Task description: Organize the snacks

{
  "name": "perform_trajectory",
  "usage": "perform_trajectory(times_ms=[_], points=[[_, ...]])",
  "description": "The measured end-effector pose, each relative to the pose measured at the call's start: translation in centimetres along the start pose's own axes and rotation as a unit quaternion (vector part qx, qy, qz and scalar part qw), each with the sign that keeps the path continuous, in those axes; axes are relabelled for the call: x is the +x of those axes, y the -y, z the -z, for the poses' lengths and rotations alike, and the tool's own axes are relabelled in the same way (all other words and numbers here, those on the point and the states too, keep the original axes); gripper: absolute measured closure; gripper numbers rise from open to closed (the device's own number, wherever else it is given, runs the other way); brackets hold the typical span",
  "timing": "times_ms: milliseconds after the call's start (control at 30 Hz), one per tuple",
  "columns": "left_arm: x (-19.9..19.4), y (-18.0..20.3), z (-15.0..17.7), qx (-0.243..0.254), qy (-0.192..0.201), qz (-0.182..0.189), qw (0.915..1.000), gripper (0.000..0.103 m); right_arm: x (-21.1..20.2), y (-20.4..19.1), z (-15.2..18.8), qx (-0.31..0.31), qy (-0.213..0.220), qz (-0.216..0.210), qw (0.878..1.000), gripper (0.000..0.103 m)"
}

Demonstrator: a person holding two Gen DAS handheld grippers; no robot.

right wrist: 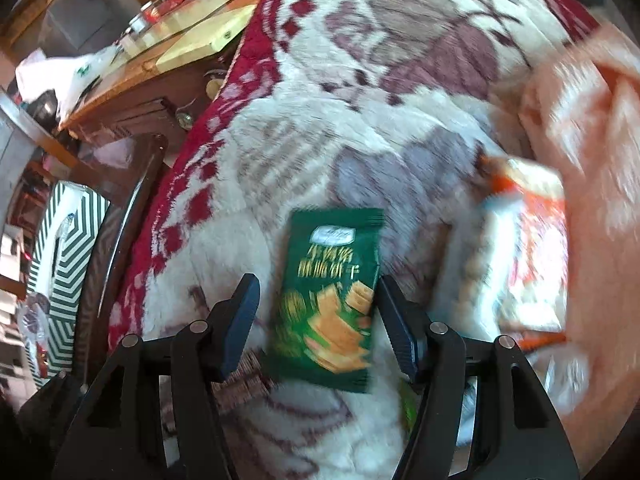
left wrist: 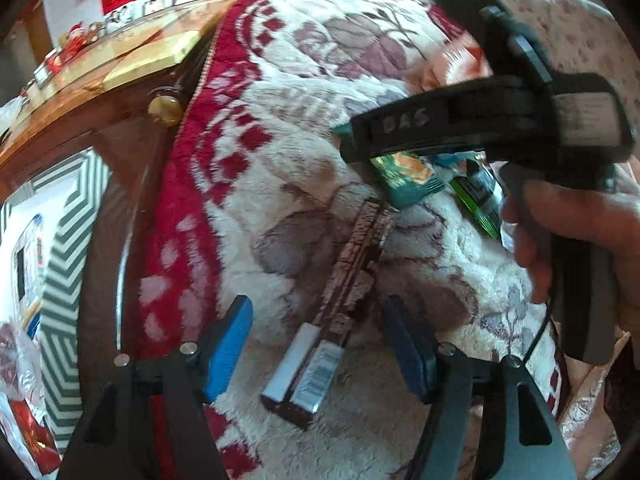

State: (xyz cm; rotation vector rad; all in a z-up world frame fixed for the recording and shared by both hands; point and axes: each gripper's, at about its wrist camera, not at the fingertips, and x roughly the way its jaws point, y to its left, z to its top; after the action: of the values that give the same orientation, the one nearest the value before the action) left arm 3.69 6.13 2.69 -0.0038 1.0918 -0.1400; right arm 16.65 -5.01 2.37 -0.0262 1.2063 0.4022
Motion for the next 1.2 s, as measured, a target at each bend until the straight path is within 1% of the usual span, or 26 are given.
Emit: perform_trajectory(times_ms=[100, 167, 233, 333, 367, 400, 433, 500, 533, 567, 600, 633, 667, 700, 833, 967, 1200], points=[[0.1, -0.5, 0.0, -0.001, -0.003, -0.004, 1.0, 0.033, 0.4, -1.1, -0.2, -0.042, 0.002, 0.02, 0.999, 0.042], [0.1, -0.6, -0.1, 0.0, -0.003, 0.001, 1.0, 0.033, 0.2, -0.8, 0.4, -0.047, 0.005, 0.028, 0.998, 0.042], [0.2, -0.4, -0.4, 0.003, -0.002, 0.004, 1.0, 0.033, 0.1, -0.2, 1.1, -0.047, 0.007, 0.022, 0.999, 0.042], [0.6, 0.1, -0.6, 0.008, -0.009, 0.009, 0.9999, 0.035, -0.2, 0.2, 1.6, -0.066, 0.01, 0.011, 0.998, 0.042], [0.8, 0.3, -0.6, 0.009, -0.013, 0.007, 0.9998, 0.039, -0.2, 0.2, 1.7, -0.075, 0.01, 0.007, 0.997, 0.042], [0.7, 0.4, -0.5, 0.011, -0.01, 0.006, 0.9999, 0.048, -0.3, 0.3, 1.8, -0.082, 0.01, 0.007, 0.997, 0.047], [0.7, 0.3, -0.5, 0.013, -0.009, 0.009, 0.9998, 0.057, -0.4, 0.4, 1.9, -0.095, 0.011, 0.015, 0.995, 0.056], [0.6, 0.1, -0.6, 0.007, -0.011, 0.017, 0.9998, 0.068, -0.6, 0.8, 2.1, -0.102, 0.014, 0.01, 0.995, 0.058], [0.5, -0.1, -0.7, 0.003, -0.011, 0.019, 0.9998, 0.072, -0.9, 1.1, 2.3, -0.101, 0.017, 0.007, 0.995, 0.059], [0.4, -0.3, -0.7, -0.002, -0.011, 0.021, 0.9997, 0.073, -1.2, 1.3, 2.5, -0.101, 0.021, 0.007, 0.995, 0.06], [0.2, -0.5, -0.6, -0.005, -0.009, 0.021, 0.9997, 0.08, -1.4, 1.4, 2.7, -0.102, 0.024, 0.007, 0.995, 0.06], [0.0, -0.6, -0.5, -0.008, -0.007, 0.018, 0.9998, 0.084, -1.7, 1.5, 3.0, -0.102, 0.026, 0.004, 0.994, 0.06], [-0.2, -0.8, -0.4, -0.012, -0.004, 0.016, 0.9998, 0.09, -2.0, 1.5, 3.3, -0.102, 0.029, 0.0, 0.994, 0.06], [-0.5, -1.1, -0.2, -0.018, -0.004, 0.02, 0.9996, 0.093, -2.2, 1.6, 3.5, -0.101, 0.031, -0.002, 0.994, 0.06], [-1.0, -1.8, 0.7, -0.034, -0.004, 0.021, 0.9992, 0.093, -3.5, 1.2, 4.5, -0.098, 0.041, -0.019, 0.994, 0.06], [-1.8, -2.3, 1.5, -0.049, 0.002, 0.03, 0.9984, 0.093, -4.7, 0.2, 5.8, -0.106, 0.044, -0.025, 0.993, 0.06], [-4.4, -3.2, 2.8, -0.064, 0.021, 0.021, 0.9975, 0.093, -6.1, -1.9, 7.5, -0.119, 0.048, -0.041, 0.991, 0.06]])
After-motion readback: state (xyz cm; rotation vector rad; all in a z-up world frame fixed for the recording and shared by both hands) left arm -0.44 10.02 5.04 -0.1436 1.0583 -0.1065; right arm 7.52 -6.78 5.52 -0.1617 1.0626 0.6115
